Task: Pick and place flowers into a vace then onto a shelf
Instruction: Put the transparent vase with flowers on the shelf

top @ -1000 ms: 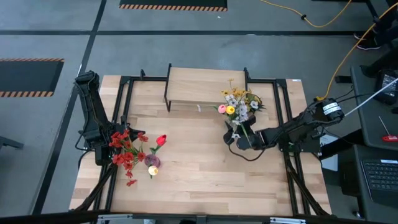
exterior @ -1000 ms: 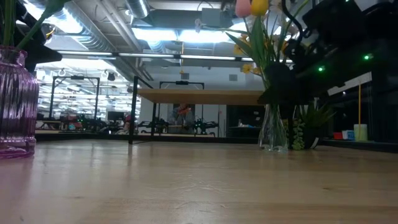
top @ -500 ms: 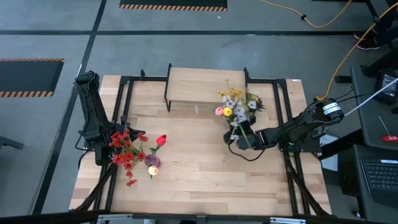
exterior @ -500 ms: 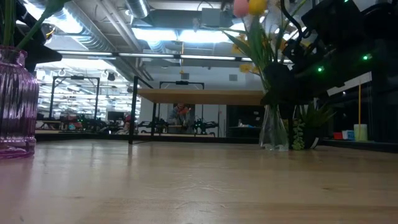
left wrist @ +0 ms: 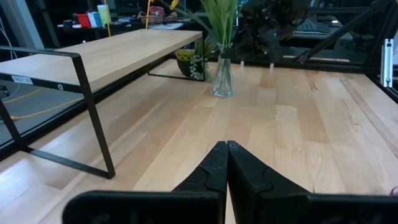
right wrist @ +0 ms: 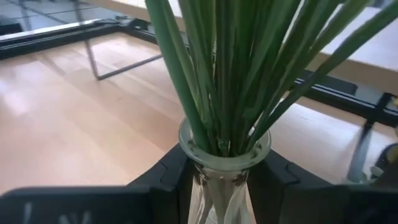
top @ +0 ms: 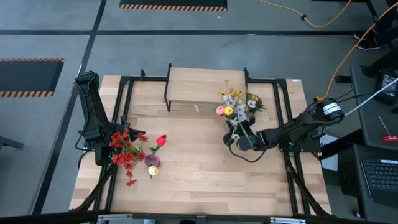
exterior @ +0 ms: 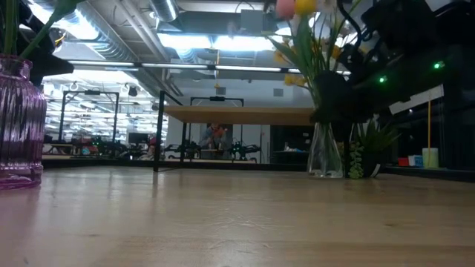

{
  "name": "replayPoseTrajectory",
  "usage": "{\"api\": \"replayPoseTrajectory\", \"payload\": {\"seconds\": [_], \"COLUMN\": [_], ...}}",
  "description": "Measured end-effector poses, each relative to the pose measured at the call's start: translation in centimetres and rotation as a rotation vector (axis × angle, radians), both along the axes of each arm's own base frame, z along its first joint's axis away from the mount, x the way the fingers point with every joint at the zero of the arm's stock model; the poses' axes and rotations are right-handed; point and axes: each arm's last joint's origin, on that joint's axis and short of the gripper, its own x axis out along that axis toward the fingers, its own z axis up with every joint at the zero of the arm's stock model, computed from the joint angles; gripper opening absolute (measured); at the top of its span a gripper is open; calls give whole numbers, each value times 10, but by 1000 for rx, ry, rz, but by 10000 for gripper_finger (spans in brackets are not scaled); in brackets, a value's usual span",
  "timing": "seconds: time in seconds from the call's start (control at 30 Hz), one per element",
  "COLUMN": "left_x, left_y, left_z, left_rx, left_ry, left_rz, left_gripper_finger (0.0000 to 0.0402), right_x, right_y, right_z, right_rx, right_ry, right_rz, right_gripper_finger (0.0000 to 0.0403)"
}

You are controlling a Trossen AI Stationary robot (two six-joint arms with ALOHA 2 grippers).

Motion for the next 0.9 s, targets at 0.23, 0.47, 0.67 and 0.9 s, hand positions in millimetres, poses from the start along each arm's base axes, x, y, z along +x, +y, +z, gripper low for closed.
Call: {"api": "replayPoseTrajectory", "payload": {"seconds": [0.23, 0.47, 0.67, 0.9], "left_x": [0, 0, 0, 0], "left_y": [0, 0, 0, 0], "left_z": [-1, -1, -1, -1], "left_rx": [-7, -8, -7, -8], "left_ry": [19, 19, 19, 19], "left_rz": [-3, -3, -3, -3], "left_gripper_finger": [2, 3, 2, 1], "right_x": [-5, -17, -20, -5], "right_y": [14, 23, 27, 35], "right_z": [13, 45, 69, 111], "right_rx": [-46, -59, -59, -159], "right_ry": [-9, -90, -149, -120], "right_rz": [56, 117, 149, 208], "right_gripper_finger": [109, 109, 109, 109]}}
